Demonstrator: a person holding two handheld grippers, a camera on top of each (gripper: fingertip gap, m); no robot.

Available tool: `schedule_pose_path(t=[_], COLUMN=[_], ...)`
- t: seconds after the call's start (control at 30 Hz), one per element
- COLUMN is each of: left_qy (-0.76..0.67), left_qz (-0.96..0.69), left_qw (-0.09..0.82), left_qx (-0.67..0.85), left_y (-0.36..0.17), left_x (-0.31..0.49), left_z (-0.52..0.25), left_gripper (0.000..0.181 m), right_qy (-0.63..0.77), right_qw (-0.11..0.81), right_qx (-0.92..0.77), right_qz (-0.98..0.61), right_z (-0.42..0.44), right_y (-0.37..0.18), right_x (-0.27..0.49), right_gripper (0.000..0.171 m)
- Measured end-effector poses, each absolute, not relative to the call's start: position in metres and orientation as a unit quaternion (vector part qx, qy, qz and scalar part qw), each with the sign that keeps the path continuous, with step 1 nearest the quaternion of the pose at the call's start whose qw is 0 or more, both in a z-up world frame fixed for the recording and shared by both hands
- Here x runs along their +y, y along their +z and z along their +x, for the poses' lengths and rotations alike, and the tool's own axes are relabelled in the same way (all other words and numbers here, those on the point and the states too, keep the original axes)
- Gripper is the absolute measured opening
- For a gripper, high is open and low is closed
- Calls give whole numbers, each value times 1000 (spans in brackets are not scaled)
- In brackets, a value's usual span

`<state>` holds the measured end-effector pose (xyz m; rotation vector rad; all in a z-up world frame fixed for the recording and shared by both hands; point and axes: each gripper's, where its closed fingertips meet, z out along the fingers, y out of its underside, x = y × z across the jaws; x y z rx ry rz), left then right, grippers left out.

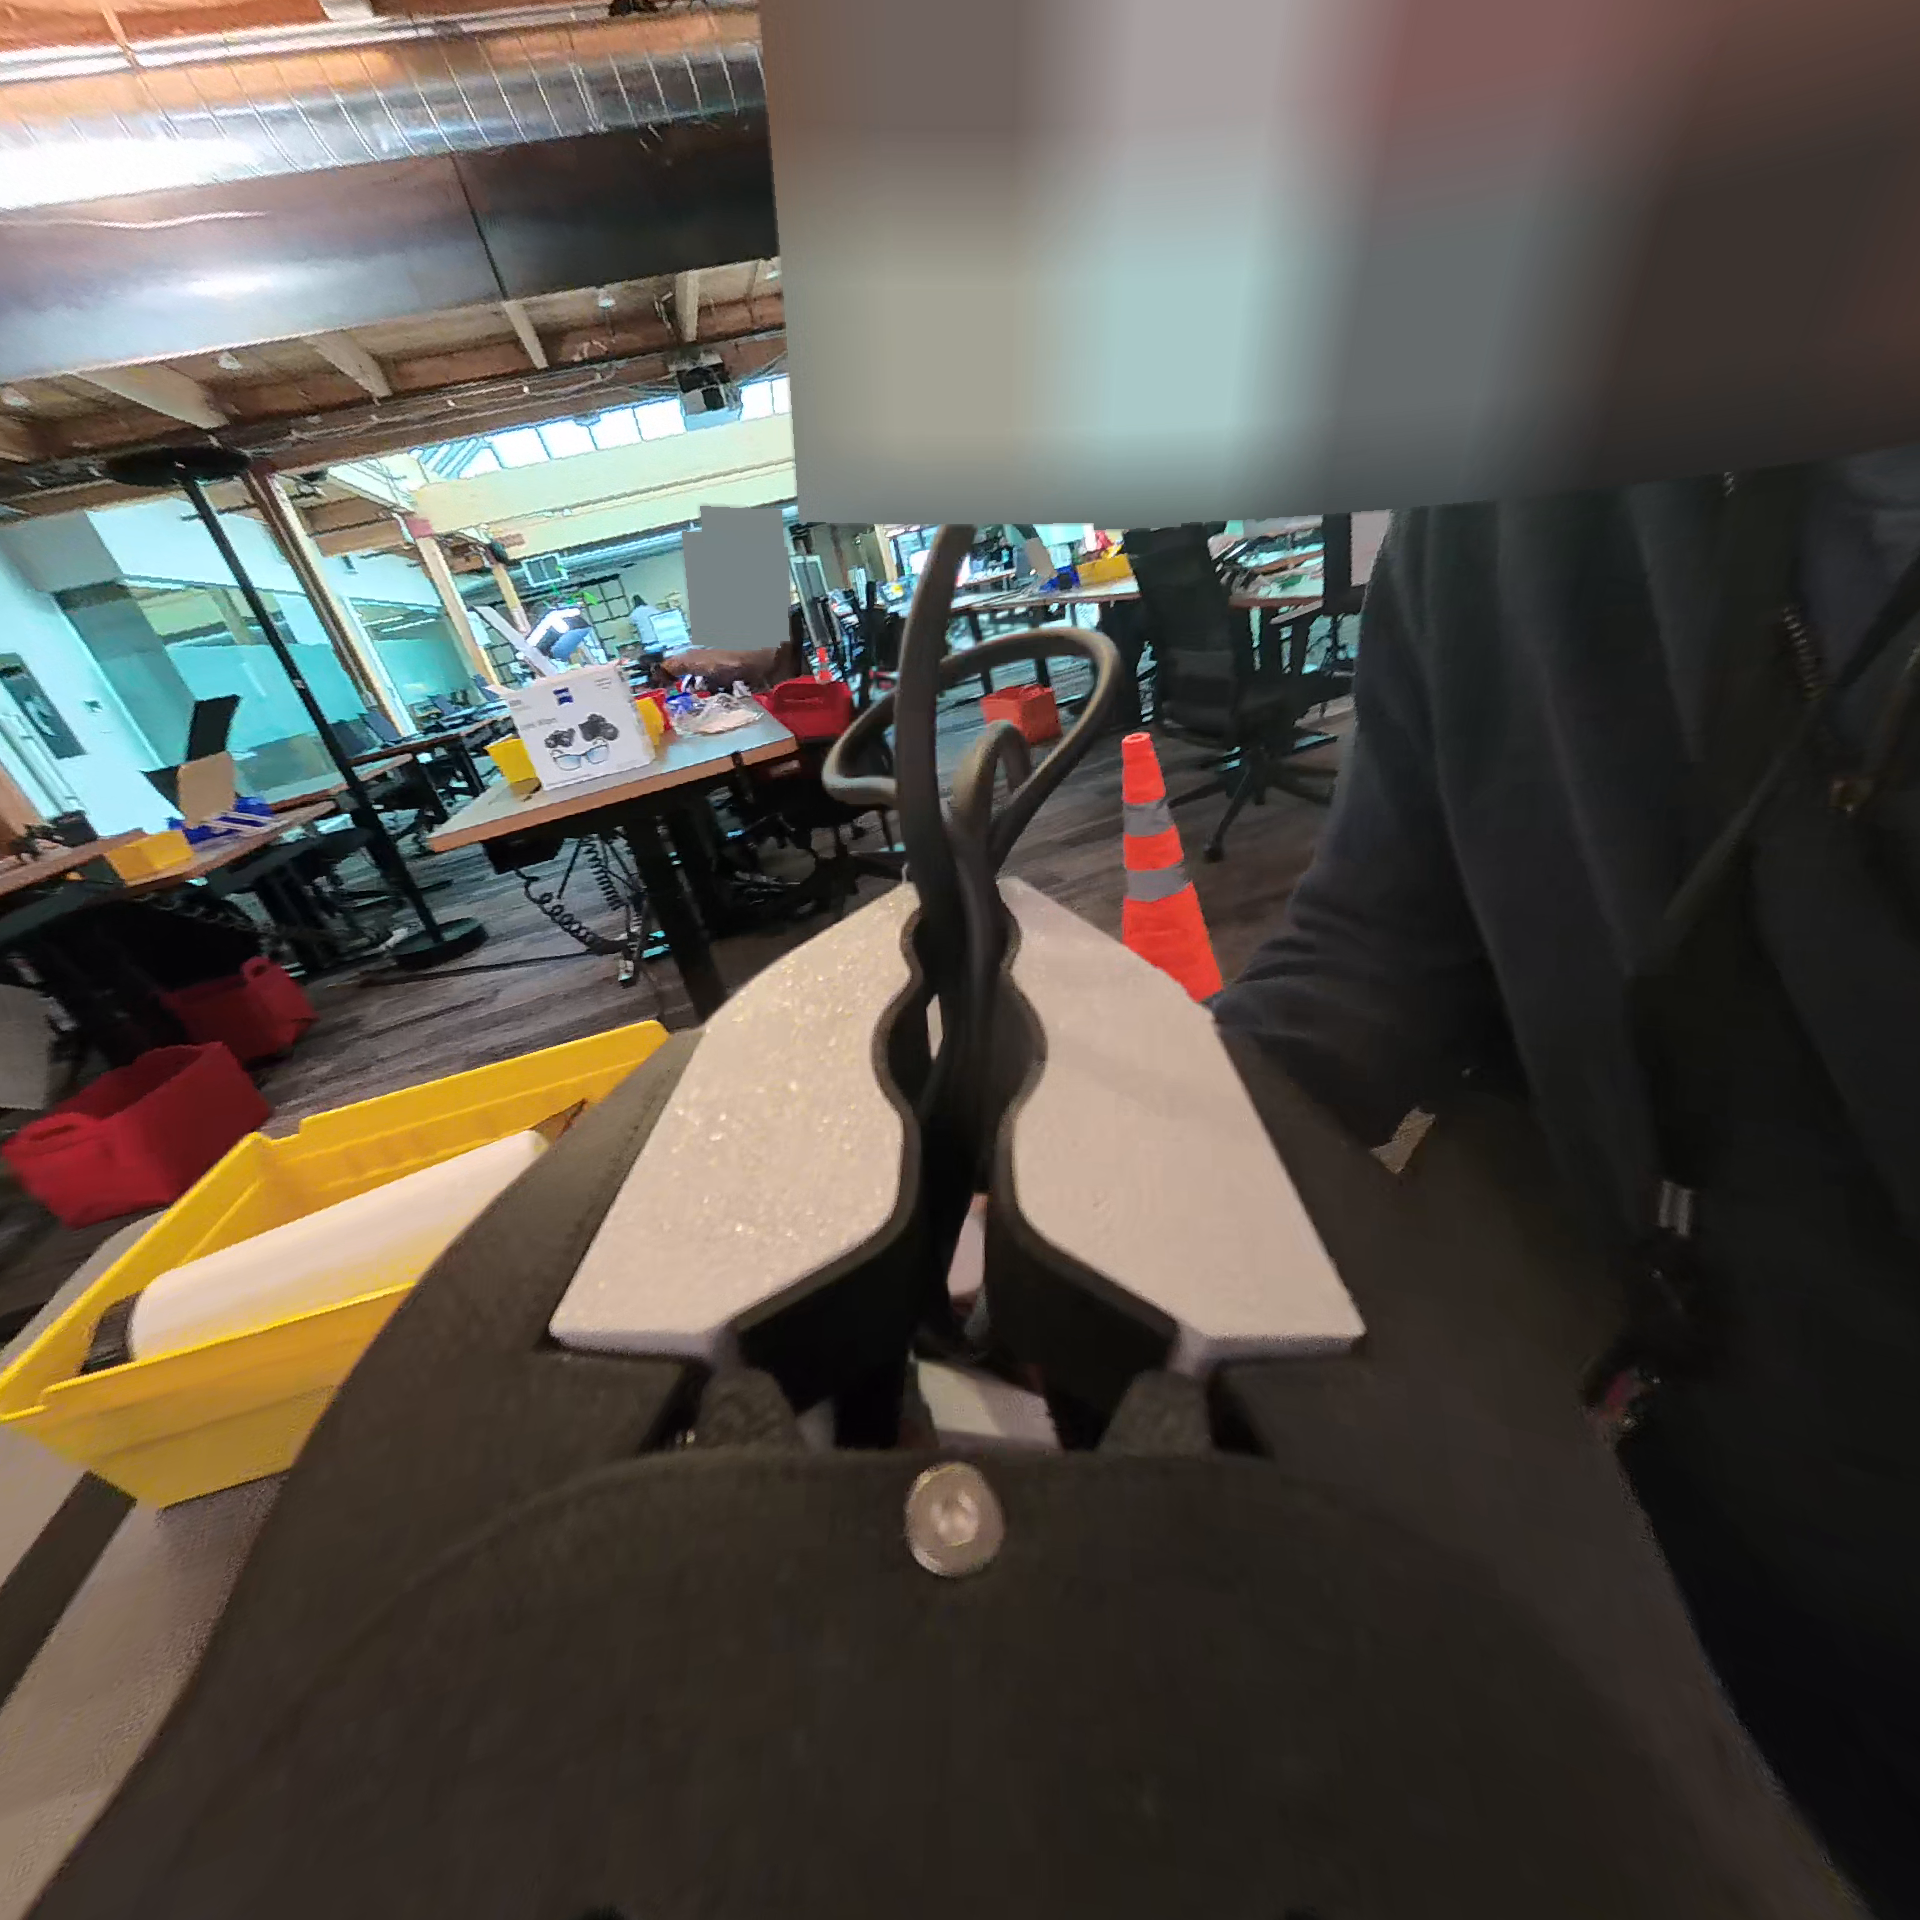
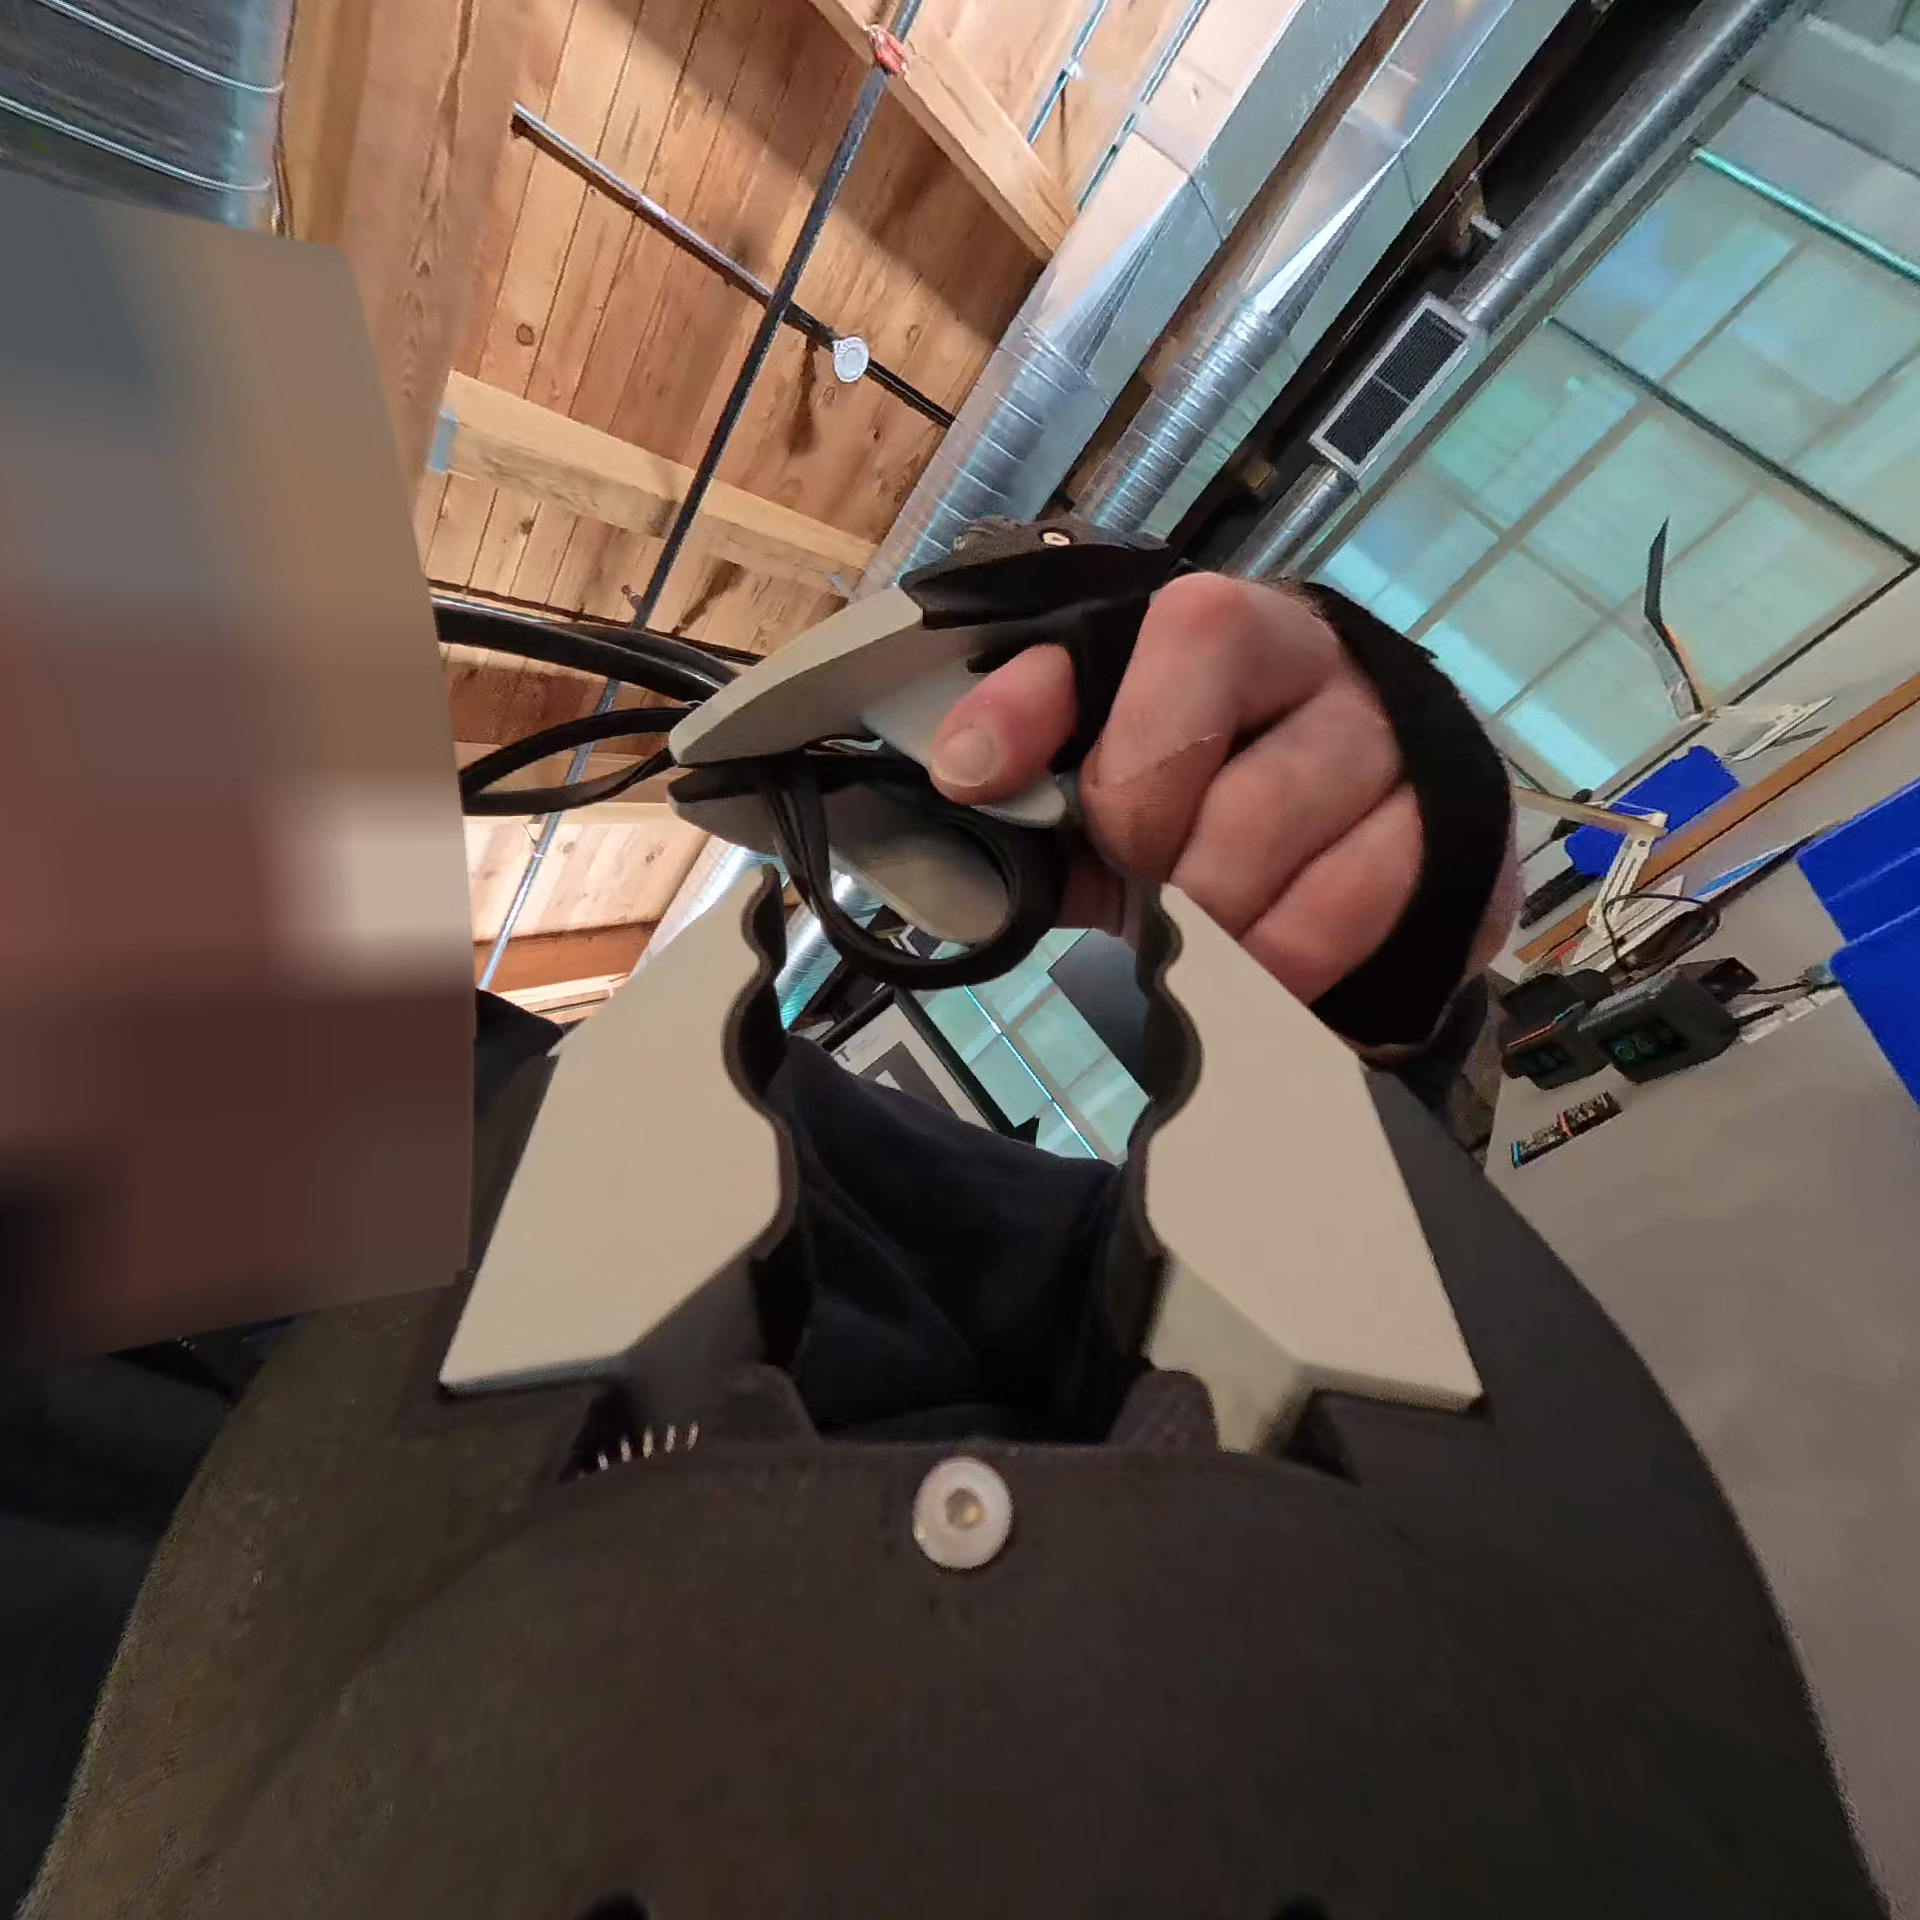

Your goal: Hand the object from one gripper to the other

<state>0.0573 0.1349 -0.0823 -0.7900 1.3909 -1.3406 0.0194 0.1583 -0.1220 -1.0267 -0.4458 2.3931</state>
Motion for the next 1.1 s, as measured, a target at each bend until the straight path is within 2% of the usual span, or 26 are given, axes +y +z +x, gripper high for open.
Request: schedule_pose_path(t=[0.17, 0.27, 0.47, 0.57, 0.63, 0.77, 0.9, 1.03, 1.1], left_qy=[-562, -573, -590, -589, -589, -587, -585, -555, -519], left_qz=[-339, -331, -319, -317, -317, -319, -322, -334, -341], left_qw=[479, 476, 474, 478, 480, 492, 526, 564, 589], left_qx=[583, 579, 571, 568, 567, 558, 527, 512, 518], left_y=[-90, -88, -85, -85, -85, -83, -75, -75, -78], left_x=[134, 132, 131, 133, 133, 137, 145, 152, 154], left_z=[61, 62, 60, 60, 60, 58, 57, 59, 63], left_gripper=[8, 7, 8, 7, 7, 7, 7, 7, 7], right_qy=[876, 880, 897, 896, 891, 878, 876, 864, 866], right_qw=[235, 239, 251, 269, 289, 310, 334, 369, 366], right_qx=[-216, -211, -186, -180, -179, -179, -126, -88, -69], right_qz=[-360, -353, -314, -305, -302, -319, -325, -332, -335], right_z=[15, 14, 25, 28, 31, 30, 35, 42, 46], right_y=[-112, -112, -107, -106, -104, -103, -101, -101, -100], right_x=[142, 144, 145, 146, 146, 147, 159, 166, 170], right_gripper=[62, 47, 35, 22, 5, 4, 15, 0, 1])
